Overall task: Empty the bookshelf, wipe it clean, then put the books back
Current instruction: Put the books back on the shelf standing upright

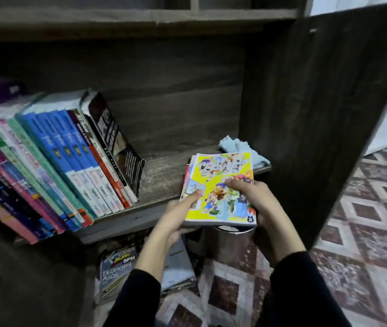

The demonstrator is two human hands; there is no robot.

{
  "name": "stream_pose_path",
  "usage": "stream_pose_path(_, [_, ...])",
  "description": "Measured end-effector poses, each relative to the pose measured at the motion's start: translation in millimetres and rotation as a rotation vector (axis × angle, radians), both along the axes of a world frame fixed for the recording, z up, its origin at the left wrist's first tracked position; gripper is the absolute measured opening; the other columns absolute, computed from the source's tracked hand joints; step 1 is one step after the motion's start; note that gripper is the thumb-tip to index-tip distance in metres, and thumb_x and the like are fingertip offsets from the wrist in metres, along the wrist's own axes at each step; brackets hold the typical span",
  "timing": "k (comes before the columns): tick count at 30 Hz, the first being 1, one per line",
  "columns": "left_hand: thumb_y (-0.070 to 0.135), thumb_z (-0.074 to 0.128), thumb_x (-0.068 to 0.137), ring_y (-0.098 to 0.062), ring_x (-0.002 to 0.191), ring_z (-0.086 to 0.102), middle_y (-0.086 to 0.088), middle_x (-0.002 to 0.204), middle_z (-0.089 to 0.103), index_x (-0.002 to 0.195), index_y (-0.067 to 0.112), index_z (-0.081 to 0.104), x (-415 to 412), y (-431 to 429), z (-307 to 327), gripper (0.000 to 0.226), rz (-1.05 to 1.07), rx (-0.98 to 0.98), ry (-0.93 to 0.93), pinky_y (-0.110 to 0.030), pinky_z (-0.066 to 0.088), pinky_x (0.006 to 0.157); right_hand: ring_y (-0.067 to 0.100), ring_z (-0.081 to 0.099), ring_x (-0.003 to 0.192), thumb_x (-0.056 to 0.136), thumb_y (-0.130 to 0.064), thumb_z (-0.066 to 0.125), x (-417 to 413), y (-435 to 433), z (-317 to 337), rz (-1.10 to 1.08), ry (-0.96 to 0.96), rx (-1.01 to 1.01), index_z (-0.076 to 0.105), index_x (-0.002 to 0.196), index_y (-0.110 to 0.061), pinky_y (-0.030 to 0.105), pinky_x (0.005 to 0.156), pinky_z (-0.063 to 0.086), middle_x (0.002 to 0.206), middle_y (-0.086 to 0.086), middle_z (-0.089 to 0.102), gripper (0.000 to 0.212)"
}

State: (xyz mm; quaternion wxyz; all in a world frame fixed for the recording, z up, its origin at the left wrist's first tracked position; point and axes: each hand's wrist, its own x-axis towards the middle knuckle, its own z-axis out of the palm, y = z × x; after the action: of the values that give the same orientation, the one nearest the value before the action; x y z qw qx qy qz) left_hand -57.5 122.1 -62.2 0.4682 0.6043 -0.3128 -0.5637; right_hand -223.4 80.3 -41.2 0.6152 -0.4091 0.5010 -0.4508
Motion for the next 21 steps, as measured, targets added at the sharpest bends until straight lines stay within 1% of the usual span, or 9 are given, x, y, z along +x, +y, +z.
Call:
stream_pose_path(4, [0.038, 0.066, 0.086, -0.012, 0.059, 0.062, 0.0, 0.077, 0.067, 0.094, 0.02, 0.064, -12.9, -20.2, -11.5, 0.02, 0.24, -0.045, 0.055, -0.018, 0.046, 0.04, 0.03, 0.071, 0.085, 0.059, -0.03, 0.087, 4.9, -56.5, -6.6, 0.217, 0.179, 0.034, 0.067, 0.105, -0.003, 0.044, 0.087, 0.055, 0.092, 0.014, 0.074, 0.057])
stream_pose_path(7, [0.035, 0.066, 0.087, -0.014, 0.063, 0.06, -0.001, 0.081, 0.065, 0.09, 0.018, 0.06, -10.5, -30.8, -27.2, 0.019, 0.352, -0.014, 0.078, -0.021, 0.046, 0.041, 0.014, 0.068, 0.065, 0.068, -0.037, 0.083, 17.5, -78.7, -20.6, 0.305, 0.447, 0.032, 0.069, 0.089, -0.006, 0.018, 0.061, 0.052, 0.078, 0.003, 0.072, 0.04])
stream_pose_path(11, [0.037, 0.064, 0.088, -0.014, 0.062, 0.06, -0.003, 0.084, 0.065, 0.093, 0.015, 0.061, -5.3, -37.4, -42.5, 0.022, 0.403, 0.017, 0.059, -0.022, 0.045, 0.044, 0.018, 0.064, 0.066, 0.068, -0.049, 0.08, 30.6, -90.0, -35.3, 0.337, 0.582, 0.065, 0.071, 0.097, -0.004, 0.023, 0.063, 0.046, 0.08, 0.004, 0.071, 0.054])
stream_pose_path(13, [0.038, 0.063, 0.088, -0.014, 0.061, 0.06, -0.001, 0.08, 0.065, 0.09, 0.017, 0.06, -5.1, -40.2, -45.1, 0.021, 0.401, 0.011, 0.052, -0.021, 0.046, 0.043, 0.011, 0.053, 0.046, 0.071, -0.049, 0.079, 31.9, -91.3, -35.7, 0.323, 0.595, 0.069, 0.067, 0.078, -0.01, 0.015, 0.047, 0.036, 0.055, -0.003, 0.061, 0.041])
stream_pose_path(15, [0.039, 0.062, 0.089, -0.013, 0.062, 0.061, 0.0, 0.079, 0.065, 0.088, 0.019, 0.06, -4.9, -41.4, -46.4, 0.02, 0.386, 0.009, 0.045, -0.021, 0.046, 0.043, 0.007, 0.047, 0.037, 0.074, -0.048, 0.077, 29.9, -91.4, -34.0, 0.327, 0.618, 0.065, 0.057, 0.067, -0.015, 0.014, 0.038, 0.03, 0.048, -0.006, 0.055, 0.039])
stream_pose_path(16, [0.04, 0.062, 0.089, -0.013, 0.063, 0.061, 0.0, 0.079, 0.065, 0.087, 0.02, 0.06, -4.1, -41.7, -46.7, 0.02, 0.38, 0.011, 0.039, -0.021, 0.047, 0.042, 0.009, 0.049, 0.044, 0.074, -0.051, 0.076, 29.7, -90.4, -32.6, 0.322, 0.656, 0.038, 0.053, 0.065, -0.016, 0.015, 0.04, 0.032, 0.055, -0.003, 0.056, 0.042])
stream_pose_path(18, [0.041, 0.062, 0.088, -0.015, 0.066, 0.063, 0.0, 0.081, 0.067, 0.09, 0.019, 0.061, -1.6, -42.6, -50.2, 0.022, 0.368, 0.01, 0.023, -0.02, 0.048, 0.04, 0.019, 0.06, 0.076, 0.074, -0.06, 0.07, 28.6, -86.4, -33.4, 0.299, 0.865, -0.068, 0.054, 0.076, -0.015, 0.021, 0.061, 0.043, 0.086, 0.006, 0.061, 0.048])
stream_pose_path(20, [0.042, 0.063, 0.087, -0.017, 0.068, 0.064, -0.002, 0.084, 0.068, 0.097, 0.016, 0.063, 0.4, -42.2, -51.4, 0.027, 0.361, -0.008, 0.021, -0.02, 0.048, 0.04, 0.026, 0.051, 0.117, 0.071, -0.068, 0.066, 26.3, -79.6, -36.9, 0.256, 1.107, -0.295, 0.051, 0.117, -0.013, 0.033, 0.088, 0.043, 0.127, 0.01, 0.052, 0.073])
stream_pose_path(21, [0.042, 0.063, 0.087, -0.017, 0.069, 0.064, -0.003, 0.085, 0.068, 0.101, 0.015, 0.064, 0.7, -42.0, -51.9, 0.03, 0.362, -0.012, 0.022, -0.02, 0.048, 0.04, 0.025, 0.041, 0.13, 0.068, -0.069, 0.067, 24.5, -74.4, -36.8, 0.273, 1.11, -0.433, 0.039, 0.136, -0.017, 0.037, 0.099, 0.039, 0.141, 0.008, 0.041, 0.09])
